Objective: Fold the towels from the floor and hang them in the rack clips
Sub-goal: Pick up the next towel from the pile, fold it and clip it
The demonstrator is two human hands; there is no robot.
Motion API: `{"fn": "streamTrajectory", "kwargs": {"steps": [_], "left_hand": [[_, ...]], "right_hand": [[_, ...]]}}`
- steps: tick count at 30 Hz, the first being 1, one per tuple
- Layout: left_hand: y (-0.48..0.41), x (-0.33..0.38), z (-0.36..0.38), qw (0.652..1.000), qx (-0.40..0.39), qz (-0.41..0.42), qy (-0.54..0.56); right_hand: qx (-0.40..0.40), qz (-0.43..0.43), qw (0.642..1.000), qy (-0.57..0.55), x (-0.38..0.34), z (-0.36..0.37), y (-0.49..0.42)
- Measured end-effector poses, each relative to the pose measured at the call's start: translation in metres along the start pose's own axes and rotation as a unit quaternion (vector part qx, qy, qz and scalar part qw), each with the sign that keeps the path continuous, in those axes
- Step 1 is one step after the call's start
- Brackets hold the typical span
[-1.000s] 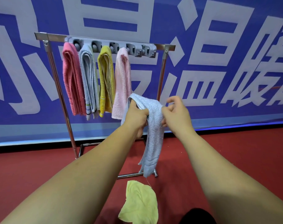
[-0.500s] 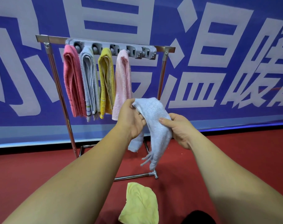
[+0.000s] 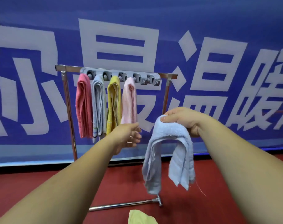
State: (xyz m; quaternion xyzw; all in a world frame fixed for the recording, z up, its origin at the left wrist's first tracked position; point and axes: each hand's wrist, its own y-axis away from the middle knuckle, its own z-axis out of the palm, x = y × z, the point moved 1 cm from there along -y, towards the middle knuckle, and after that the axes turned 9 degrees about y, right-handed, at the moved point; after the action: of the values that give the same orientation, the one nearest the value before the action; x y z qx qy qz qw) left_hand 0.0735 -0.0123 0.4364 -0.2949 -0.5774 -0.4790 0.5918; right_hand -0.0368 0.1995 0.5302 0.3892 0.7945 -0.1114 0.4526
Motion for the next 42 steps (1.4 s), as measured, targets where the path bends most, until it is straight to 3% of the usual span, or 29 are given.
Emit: {"fn": "streamTrajectory", "kwargs": {"steps": [4, 7, 14, 17, 21, 24, 28, 30, 34, 38, 42], "left_hand": [[0.006, 0.045, 0.032, 0.984, -0.151, 0.077, 0.046], [0.013, 0.064, 0.051, 0.969, -0.235, 0.050, 0.052], [0.027, 0.080, 0.054, 0.945, -0.328, 0.005, -0.008], [0.031, 0.088, 0.058, 0.942, -0.327, 0.005, -0.078], [0.040, 0.106, 0.062, 0.930, -0.332, -0.014, -0.157], [0.039, 0.116, 0.053, 0.937, -0.317, -0.051, -0.138], [0.032, 0.123, 0.032, 0.940, -0.311, -0.004, -0.142], [0.027, 0.124, 0.024, 0.948, -0.305, 0.013, -0.092], [0.011, 0.115, 0.018, 0.954, -0.292, 0.017, -0.063], [-0.013, 0.105, 0.017, 0.953, -0.302, -0.009, -0.001], [-0.038, 0.104, 0.020, 0.942, -0.329, -0.020, -0.059]], "right_hand": [[-0.041, -0.040, 0.998, 0.041, -0.038, -0.011, 0.007], [-0.047, -0.059, 0.997, 0.033, -0.053, -0.025, 0.020], [-0.046, -0.081, 0.995, -0.034, -0.038, -0.068, 0.054], [-0.079, -0.094, 0.992, -0.041, -0.032, -0.071, 0.059], [-0.056, -0.102, 0.993, -0.028, -0.034, -0.077, 0.060], [-0.063, -0.099, 0.993, -0.030, -0.034, -0.080, 0.058], [-0.061, -0.111, 0.992, -0.009, -0.036, -0.081, 0.052], [-0.038, -0.116, 0.992, -0.028, -0.035, -0.082, 0.046], [-0.025, -0.059, 0.998, 0.021, -0.021, -0.077, 0.029], [-0.001, -0.056, 0.994, -0.092, -0.006, -0.081, 0.011], [0.006, -0.073, 0.981, -0.178, -0.001, -0.089, -0.014]]}}
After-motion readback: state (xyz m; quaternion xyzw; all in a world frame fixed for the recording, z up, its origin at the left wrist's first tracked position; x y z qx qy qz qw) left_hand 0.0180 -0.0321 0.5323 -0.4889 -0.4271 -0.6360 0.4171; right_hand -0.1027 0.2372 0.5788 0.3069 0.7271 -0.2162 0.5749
